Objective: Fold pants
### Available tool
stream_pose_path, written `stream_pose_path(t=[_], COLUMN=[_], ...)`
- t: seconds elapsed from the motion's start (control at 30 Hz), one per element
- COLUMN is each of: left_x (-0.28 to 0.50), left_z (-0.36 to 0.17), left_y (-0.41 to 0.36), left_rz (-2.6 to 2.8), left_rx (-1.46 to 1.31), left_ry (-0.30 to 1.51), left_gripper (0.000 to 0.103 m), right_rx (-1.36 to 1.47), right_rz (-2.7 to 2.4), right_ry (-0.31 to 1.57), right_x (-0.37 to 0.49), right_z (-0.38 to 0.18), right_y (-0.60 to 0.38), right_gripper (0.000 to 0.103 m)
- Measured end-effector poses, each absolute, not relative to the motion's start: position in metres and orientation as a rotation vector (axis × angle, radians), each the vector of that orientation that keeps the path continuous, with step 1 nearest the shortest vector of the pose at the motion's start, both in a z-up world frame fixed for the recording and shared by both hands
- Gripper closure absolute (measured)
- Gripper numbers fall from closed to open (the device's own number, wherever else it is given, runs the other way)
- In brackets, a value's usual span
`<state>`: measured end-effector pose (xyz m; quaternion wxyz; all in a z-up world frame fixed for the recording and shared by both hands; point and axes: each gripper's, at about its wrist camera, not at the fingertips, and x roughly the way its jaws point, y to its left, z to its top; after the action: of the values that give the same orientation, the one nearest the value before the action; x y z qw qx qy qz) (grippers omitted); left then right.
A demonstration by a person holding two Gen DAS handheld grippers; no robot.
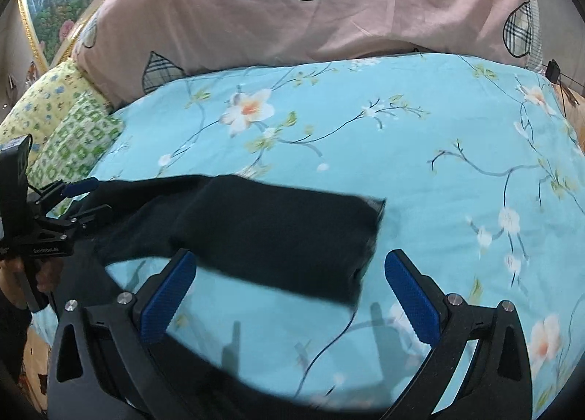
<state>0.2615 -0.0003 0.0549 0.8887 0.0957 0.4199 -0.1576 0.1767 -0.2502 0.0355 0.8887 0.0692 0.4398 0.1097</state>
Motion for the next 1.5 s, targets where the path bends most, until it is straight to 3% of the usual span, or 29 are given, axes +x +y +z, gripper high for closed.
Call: stream_pose_path(t=[0.3,0.47,0.5,0.53,0.57,0.6,0.63,0.67,0.7,0.8,1.17,1.5], left_x=[0.320,0.345,0.348,0.348,0.347,0.345,0.341,0.337,0.334,0.318,0.214,0.128], left_z=[0.029,-0.003,-0.010,-0.015,-0.019,-0.018,-0.017,-0.014,-0.011,0.003,0.059,0.048], left_y=[-0.022,-0.030,-0.031,-0.031,-0.033,-0.034,-0.034,-0.034,-0.033,-0.028,-0.035,-0.043], left_rz=[-0.437,-0.455,-0.457,-0.463,-0.473,-0.478,-0.485,-0.492,-0.487,-0.495,-0.584,-0.626], left_rx=[0.257,0.285,0.288,0.294,0.305,0.309,0.308,0.302,0.301,0.281,0.208,0.202], left_ry=[0.944,1.056,1.079,1.092,1.094,1.086,1.079,1.081,1.077,1.045,0.934,0.953], left_gripper=[0.016,0.016,0.021,0.036,0.044,0.053,0.069,0.079,0.087,0.093,0.096,0.096], right_rx=[0.171,0.199,0.205,0.204,0.197,0.190,0.193,0.214,0.233,0.258,0.095,-0.019], right_rz=[0.199,0.207,0.211,0.212,0.218,0.223,0.230,0.243,0.256,0.288,0.319,0.436], right_ry=[0.979,1.034,1.039,1.041,1.034,1.028,1.023,1.017,1.010,0.982,0.840,0.742], right_x=[0.231,0.252,0.254,0.255,0.256,0.256,0.256,0.255,0.255,0.247,0.211,0.140], right_z=[0.007,-0.011,-0.014,-0.015,-0.015,-0.014,-0.013,-0.011,-0.010,-0.001,0.055,0.062], right_y=[-0.278,-0.282,-0.282,-0.281,-0.281,-0.280,-0.280,-0.283,-0.287,-0.293,-0.317,-0.316], right_gripper=[0.001,0.013,0.018,0.023,0.039,0.062,0.071,0.086,0.092,0.094,0.095,0.095])
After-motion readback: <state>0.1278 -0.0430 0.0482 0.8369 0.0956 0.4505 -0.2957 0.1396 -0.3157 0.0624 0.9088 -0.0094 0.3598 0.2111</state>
